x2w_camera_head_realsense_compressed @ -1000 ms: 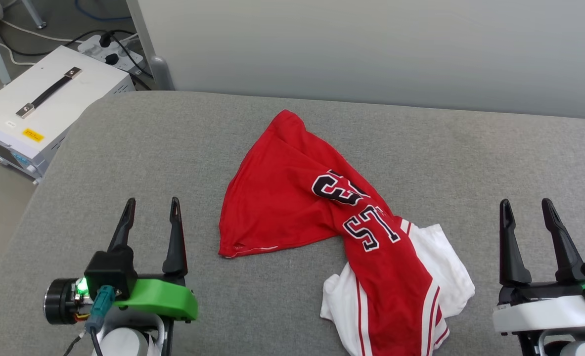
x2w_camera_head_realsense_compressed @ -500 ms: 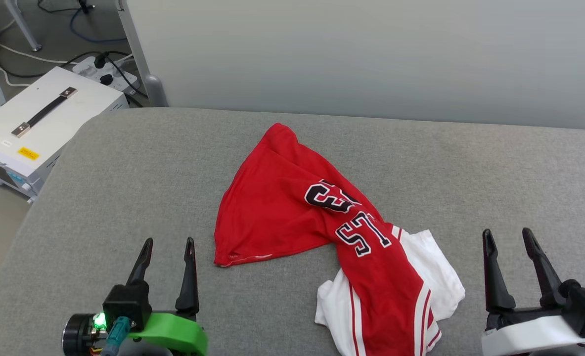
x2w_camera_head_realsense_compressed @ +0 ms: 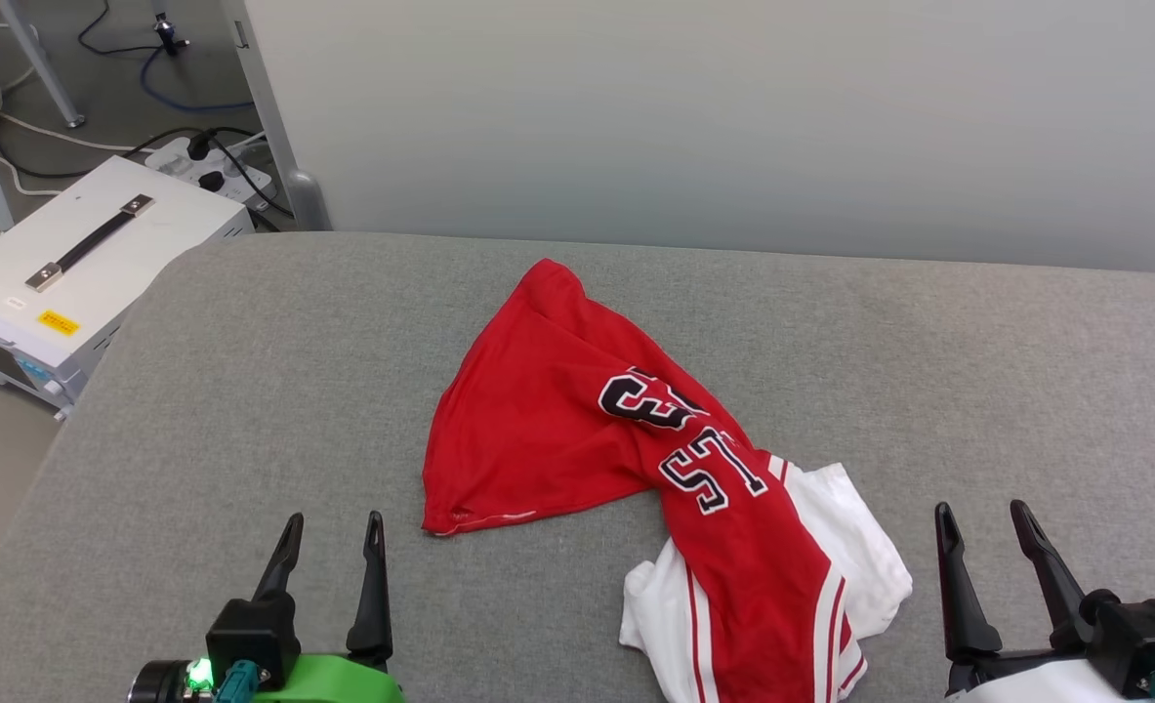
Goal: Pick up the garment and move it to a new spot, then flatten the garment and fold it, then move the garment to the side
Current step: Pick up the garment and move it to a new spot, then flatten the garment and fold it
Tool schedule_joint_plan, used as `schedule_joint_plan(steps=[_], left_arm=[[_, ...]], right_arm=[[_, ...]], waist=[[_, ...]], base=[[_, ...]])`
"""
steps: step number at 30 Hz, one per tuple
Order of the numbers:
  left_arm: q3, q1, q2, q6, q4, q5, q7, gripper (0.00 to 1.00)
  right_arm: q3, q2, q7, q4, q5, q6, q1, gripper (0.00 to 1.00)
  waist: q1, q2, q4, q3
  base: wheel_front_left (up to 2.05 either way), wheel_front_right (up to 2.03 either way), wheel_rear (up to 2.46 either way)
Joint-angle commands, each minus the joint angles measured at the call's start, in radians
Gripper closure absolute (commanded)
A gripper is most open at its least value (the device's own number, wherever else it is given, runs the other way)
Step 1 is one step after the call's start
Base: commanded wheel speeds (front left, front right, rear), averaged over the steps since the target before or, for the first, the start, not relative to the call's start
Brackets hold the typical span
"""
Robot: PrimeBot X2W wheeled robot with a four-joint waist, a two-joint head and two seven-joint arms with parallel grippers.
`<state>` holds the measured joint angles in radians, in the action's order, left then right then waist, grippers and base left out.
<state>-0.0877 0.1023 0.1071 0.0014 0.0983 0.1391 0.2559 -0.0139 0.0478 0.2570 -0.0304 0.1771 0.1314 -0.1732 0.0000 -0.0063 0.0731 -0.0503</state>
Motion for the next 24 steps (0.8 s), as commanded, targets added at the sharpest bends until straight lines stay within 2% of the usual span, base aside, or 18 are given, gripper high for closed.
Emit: schedule_joint_plan(steps=[1, 9, 15, 19, 24], left_arm=[[0.007, 0.013, -0.009, -0.009, 0.004, -0.016, 0.006, 0.0], [0.024, 0.002, -0.028, -0.028, 0.014, -0.04, 0.006, 0.0], [0.024, -0.026, -0.04, -0.037, 0.01, -0.049, 0.006, 0.0], [0.028, -0.043, -0.045, -0.038, 0.004, -0.052, 0.006, 0.0], [0.041, -0.049, -0.05, -0.036, -0.003, -0.052, 0.006, 0.0]], right_arm=[[0.002, 0.002, 0.005, 0.004, -0.01, -0.001, -0.012, 0.0], [-0.016, 0.002, 0.005, -0.035, -0.049, -0.001, 0.04, 0.0], [-0.051, 0.009, 0.005, -0.115, -0.13, -0.001, 0.192, 0.0], [-0.014, 0.095, 0.005, -0.093, -0.129, -0.001, 0.315, 0.0], [0.132, 0.273, 0.0, 0.035, -0.084, -0.001, 0.469, 0.0]], waist=[[0.0, 0.0063, 0.001, 0.002], [0.0, 0.0063, 0.009, 0.014], [0.0, 0.0063, 0.018, 0.048], [0.0, 0.0063, 0.02, 0.075], [0.0, 0.0063, 0.01, 0.095]], base=[[0.0, 0.0, 0.0], [0.0, 0.0, 0.0], [0.0, 0.0, 0.0], [0.0, 0.0, 0.0], [0.0, 0.0, 0.0]])
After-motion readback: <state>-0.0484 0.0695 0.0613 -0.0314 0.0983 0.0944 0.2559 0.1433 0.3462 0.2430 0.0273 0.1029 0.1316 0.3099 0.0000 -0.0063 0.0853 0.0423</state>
